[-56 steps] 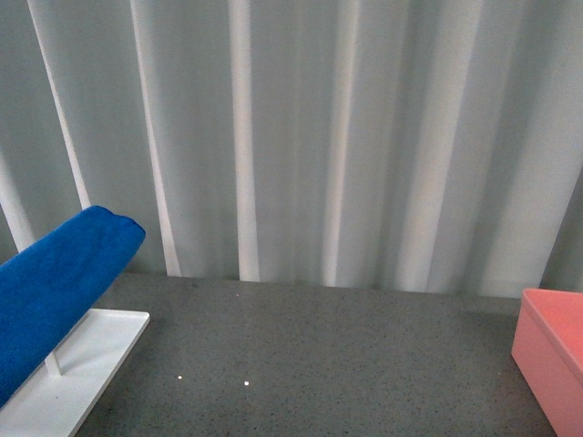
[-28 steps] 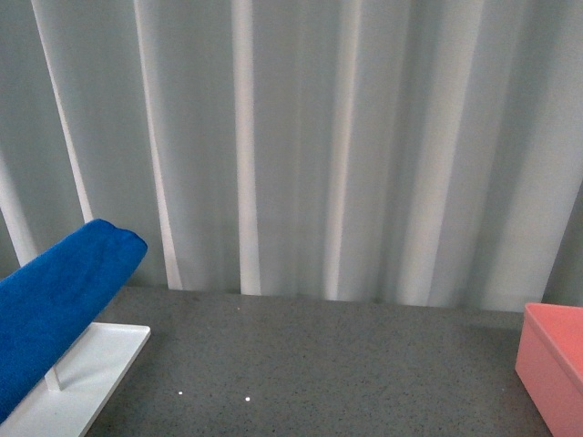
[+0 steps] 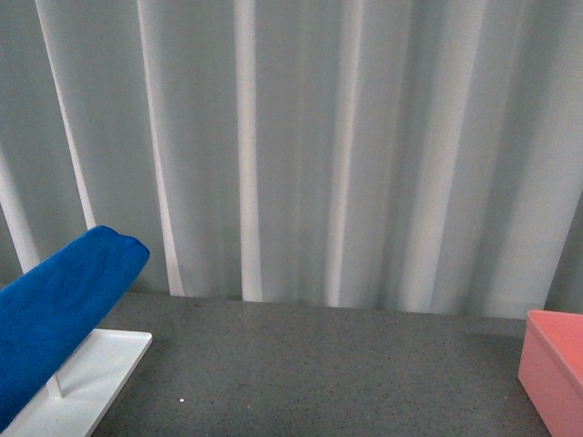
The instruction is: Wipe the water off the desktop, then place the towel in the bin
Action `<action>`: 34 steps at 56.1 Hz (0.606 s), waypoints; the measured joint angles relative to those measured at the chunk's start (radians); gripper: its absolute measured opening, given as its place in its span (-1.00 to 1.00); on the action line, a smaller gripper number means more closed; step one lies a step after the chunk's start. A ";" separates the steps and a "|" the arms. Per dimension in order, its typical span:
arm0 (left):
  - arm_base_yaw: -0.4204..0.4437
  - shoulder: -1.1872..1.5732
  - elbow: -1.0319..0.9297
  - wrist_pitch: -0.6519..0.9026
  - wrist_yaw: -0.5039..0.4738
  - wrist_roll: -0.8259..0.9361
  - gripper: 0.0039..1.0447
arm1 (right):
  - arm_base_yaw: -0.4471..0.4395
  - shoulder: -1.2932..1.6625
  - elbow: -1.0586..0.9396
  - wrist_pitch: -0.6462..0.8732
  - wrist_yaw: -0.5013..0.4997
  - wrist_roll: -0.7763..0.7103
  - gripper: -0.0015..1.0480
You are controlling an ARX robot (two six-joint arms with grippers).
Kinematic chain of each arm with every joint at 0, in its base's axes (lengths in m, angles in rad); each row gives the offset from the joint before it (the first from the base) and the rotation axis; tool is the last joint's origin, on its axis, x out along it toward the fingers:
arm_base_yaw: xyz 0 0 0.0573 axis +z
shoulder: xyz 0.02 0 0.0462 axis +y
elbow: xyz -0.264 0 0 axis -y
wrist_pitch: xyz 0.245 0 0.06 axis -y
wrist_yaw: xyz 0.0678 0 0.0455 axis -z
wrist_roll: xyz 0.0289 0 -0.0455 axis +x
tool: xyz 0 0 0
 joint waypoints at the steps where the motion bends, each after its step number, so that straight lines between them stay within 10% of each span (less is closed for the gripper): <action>1: 0.008 0.056 0.039 0.004 0.001 0.013 0.88 | 0.000 0.000 0.000 0.000 0.000 0.000 0.87; 34: -0.046 0.806 0.634 -0.067 -0.159 0.393 0.88 | 0.000 0.000 0.000 0.000 0.000 0.000 0.87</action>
